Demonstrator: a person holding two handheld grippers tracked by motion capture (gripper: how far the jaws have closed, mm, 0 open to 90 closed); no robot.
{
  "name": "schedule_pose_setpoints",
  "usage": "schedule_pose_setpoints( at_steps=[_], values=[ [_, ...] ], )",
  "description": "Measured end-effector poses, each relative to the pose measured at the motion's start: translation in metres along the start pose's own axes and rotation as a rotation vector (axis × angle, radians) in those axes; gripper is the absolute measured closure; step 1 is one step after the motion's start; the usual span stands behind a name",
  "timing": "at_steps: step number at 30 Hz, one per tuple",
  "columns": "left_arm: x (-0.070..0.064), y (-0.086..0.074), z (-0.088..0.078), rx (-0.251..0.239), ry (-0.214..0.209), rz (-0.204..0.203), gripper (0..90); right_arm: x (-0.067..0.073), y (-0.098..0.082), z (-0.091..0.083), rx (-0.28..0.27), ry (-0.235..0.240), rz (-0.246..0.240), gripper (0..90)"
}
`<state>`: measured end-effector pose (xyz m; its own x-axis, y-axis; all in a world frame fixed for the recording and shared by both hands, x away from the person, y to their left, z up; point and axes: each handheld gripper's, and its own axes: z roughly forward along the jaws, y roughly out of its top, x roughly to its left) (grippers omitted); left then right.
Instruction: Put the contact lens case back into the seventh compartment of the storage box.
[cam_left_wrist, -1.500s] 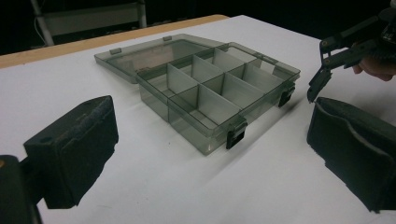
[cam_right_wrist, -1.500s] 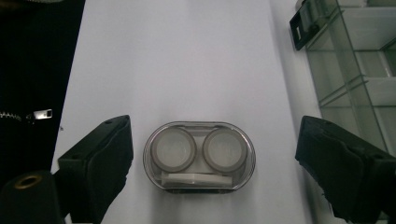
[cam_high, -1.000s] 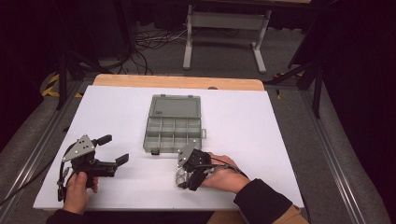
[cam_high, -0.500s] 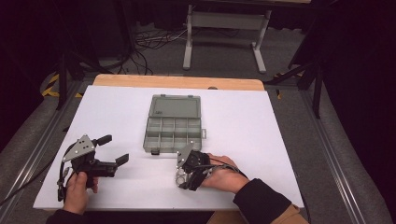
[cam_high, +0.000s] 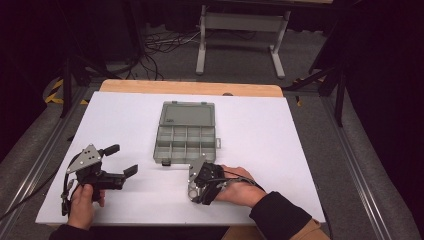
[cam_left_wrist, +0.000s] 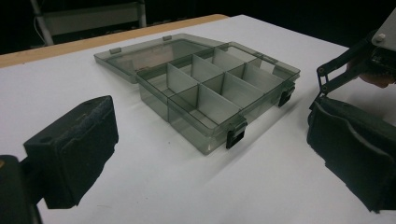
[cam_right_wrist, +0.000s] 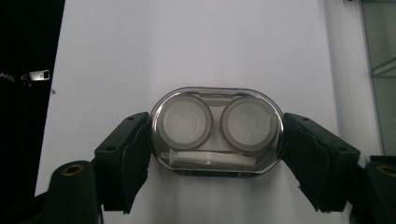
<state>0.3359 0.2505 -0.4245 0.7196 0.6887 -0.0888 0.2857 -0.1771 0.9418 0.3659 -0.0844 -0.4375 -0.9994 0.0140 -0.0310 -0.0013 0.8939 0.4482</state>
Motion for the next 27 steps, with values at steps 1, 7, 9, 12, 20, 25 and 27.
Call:
schedule_pose_setpoints(
  at_steps=[1, 7, 9, 12, 20, 25, 27],
  values=[
    [0.0, 0.0, 0.0, 0.0, 0.0, 0.0, 2.8, 0.0, 0.0, 0.0, 0.0, 0.003, -0.004, 26.6],
    [0.0, 0.0, 0.0, 0.0, 0.0, 0.0, 2.8, 0.001, 0.001, -0.003, -0.011, -0.003, -0.014, 26.6],
    [0.0, 0.0, 0.0, -0.001, 0.0, -0.001, 2.8, 0.001, 0.002, -0.005, -0.014, -0.007, -0.021, 26.6],
    [0.0, 0.0, 0.0, -0.001, 0.001, 0.0, 2.8, 0.001, 0.003, -0.009, -0.029, -0.015, -0.021, 26.6],
    [0.0, 0.0, 0.0, -0.002, 0.001, 0.001, 2.8, 0.0, 0.004, -0.023, -0.09, -0.053, -0.03, 26.6],
    [0.0, 0.0, 0.0, -0.002, 0.001, 0.001, 2.8, 0.0, 0.004, -0.029, -0.127, -0.071, -0.027, 26.6],
    [0.0, 0.0, 0.0, -0.002, 0.0, 0.0, 2.8, -0.001, 0.004, -0.032, -0.153, -0.082, -0.033, 26.6]
  ],
)
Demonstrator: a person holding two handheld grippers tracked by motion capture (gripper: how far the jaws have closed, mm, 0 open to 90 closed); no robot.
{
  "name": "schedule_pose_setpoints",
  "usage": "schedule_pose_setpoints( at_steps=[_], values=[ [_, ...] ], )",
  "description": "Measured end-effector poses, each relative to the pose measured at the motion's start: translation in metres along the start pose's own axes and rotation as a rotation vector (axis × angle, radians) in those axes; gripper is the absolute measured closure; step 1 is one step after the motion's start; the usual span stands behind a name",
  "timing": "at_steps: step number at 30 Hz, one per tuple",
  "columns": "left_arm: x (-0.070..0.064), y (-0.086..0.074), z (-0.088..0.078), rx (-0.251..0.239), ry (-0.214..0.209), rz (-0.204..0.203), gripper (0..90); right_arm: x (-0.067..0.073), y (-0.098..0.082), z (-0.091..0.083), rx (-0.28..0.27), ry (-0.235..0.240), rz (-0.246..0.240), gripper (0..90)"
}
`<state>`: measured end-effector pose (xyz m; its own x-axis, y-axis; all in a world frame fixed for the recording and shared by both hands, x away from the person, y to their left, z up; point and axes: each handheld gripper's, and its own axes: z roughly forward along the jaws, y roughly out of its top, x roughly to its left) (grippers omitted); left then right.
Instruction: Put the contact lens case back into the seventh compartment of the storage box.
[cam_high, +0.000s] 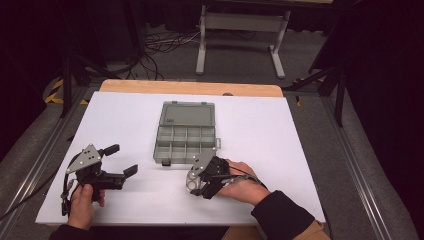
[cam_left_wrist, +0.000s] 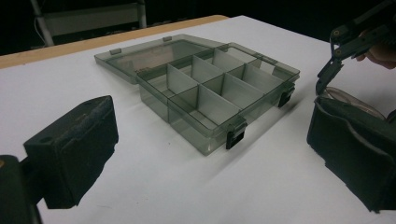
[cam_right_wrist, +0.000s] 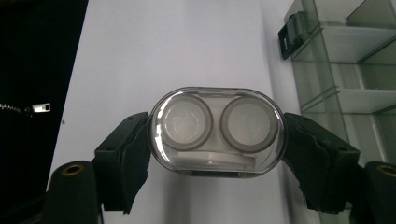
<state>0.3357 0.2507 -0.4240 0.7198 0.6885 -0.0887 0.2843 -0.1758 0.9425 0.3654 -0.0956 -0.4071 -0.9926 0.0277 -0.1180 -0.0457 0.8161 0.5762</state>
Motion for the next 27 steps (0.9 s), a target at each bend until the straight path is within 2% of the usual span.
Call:
schedule_pose_setpoints(
  at_steps=[19, 27],
  values=[
    [0.0, 0.0, 0.0, -0.001, -0.001, -0.001, 2.8, -0.003, 0.0, -0.018, -0.113, -0.07, -0.009, 26.5],
    [0.0, 0.0, 0.0, -0.003, -0.001, -0.003, 2.8, -0.005, 0.001, -0.023, -0.133, -0.093, -0.003, 26.6]
  ],
)
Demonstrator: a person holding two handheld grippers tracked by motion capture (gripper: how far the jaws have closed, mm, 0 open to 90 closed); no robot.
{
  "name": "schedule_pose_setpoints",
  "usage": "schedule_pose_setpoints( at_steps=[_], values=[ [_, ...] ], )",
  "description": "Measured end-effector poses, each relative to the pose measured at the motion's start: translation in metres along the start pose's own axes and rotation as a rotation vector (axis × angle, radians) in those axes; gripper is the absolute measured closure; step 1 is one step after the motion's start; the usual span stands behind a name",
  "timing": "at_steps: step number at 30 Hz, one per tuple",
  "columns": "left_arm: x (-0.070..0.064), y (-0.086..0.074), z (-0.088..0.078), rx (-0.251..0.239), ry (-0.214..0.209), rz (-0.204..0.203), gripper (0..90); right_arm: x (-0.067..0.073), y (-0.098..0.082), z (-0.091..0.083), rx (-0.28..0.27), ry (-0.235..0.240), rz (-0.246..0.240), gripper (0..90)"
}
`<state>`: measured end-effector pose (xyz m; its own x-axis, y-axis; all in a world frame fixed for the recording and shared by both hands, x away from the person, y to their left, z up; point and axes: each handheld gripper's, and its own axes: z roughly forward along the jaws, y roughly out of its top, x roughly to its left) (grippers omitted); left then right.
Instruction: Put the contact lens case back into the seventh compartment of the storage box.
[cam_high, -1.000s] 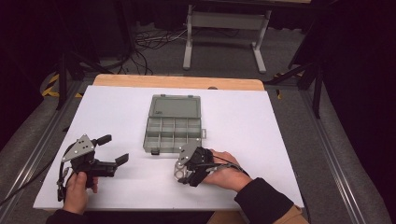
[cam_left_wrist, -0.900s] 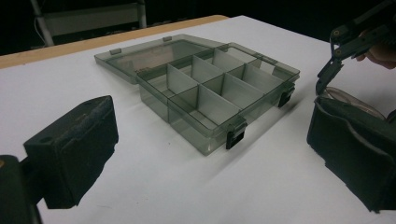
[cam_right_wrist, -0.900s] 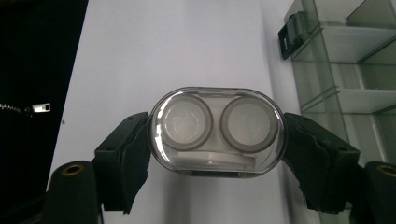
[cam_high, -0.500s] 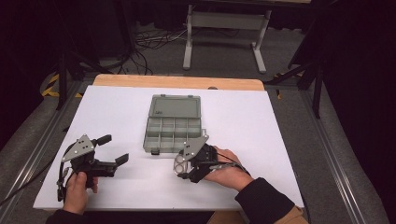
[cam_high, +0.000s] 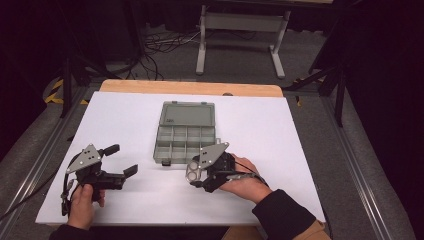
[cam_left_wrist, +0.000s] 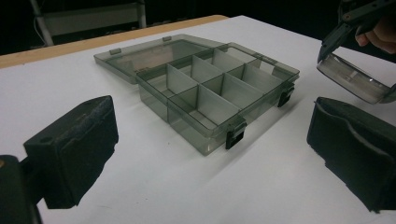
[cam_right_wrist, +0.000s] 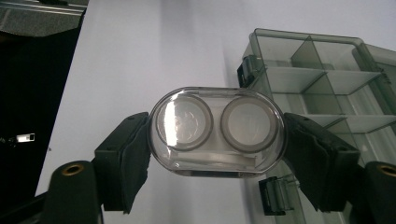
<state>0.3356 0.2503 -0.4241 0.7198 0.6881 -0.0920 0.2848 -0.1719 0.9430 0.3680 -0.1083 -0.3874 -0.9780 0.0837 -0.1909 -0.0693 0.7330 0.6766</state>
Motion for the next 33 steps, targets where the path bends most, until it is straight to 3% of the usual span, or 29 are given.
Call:
schedule_pose_setpoints(
  at_steps=[33],
  values=[
    [0.0, 0.0, 0.0, 0.003, 0.0, 0.002, 2.8, -0.034, 0.01, -0.01, 0.003, -0.079, 0.015, 26.6]
  ],
)
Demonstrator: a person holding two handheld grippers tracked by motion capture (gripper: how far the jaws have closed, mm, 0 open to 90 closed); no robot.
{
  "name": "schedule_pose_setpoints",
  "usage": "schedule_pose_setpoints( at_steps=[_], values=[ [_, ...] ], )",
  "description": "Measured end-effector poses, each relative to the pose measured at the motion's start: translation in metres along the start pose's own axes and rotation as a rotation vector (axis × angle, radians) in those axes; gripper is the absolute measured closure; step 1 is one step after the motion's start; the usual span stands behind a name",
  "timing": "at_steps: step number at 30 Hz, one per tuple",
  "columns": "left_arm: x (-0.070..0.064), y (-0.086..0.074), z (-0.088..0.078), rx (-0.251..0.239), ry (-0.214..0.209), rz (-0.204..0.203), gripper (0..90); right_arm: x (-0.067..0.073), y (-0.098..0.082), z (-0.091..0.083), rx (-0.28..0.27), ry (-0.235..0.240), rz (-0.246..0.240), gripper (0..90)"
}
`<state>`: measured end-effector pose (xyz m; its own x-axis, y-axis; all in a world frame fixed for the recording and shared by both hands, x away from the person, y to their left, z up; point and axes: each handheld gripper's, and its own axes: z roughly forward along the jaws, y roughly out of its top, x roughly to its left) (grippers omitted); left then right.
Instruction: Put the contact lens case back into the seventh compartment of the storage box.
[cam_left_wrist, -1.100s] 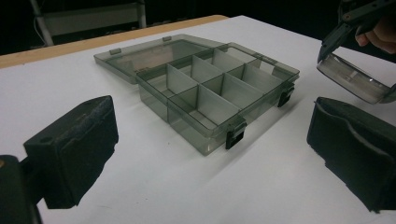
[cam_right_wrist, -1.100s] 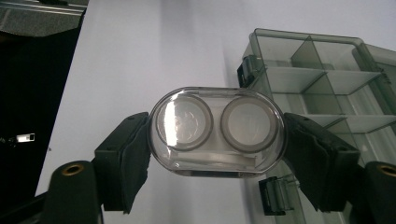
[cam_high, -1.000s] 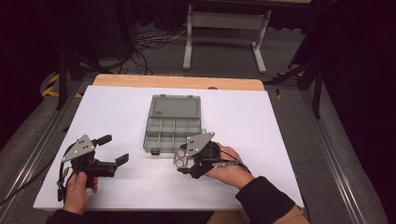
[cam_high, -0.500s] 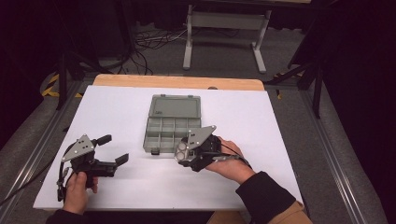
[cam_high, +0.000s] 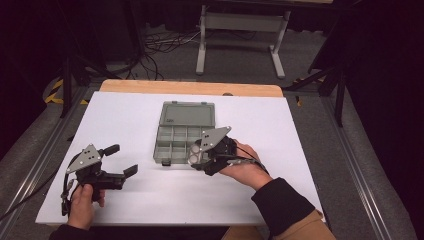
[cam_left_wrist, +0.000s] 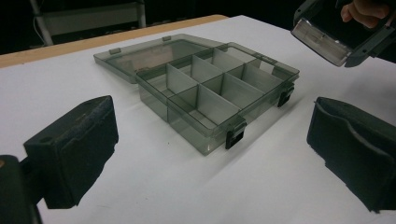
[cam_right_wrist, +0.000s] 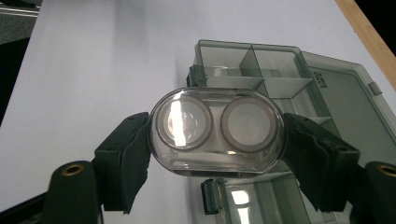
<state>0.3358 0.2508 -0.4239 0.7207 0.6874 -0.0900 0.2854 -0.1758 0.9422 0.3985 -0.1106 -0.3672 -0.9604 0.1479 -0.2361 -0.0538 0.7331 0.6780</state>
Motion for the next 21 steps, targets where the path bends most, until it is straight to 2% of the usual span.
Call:
schedule_pose_setpoints(
  at_steps=[21],
  values=[
    [0.0, 0.0, 0.0, 0.0, 0.0, 0.001, 2.8, -0.023, 0.008, 0.006, 0.021, -0.023, -0.002, 26.6]
  ],
)
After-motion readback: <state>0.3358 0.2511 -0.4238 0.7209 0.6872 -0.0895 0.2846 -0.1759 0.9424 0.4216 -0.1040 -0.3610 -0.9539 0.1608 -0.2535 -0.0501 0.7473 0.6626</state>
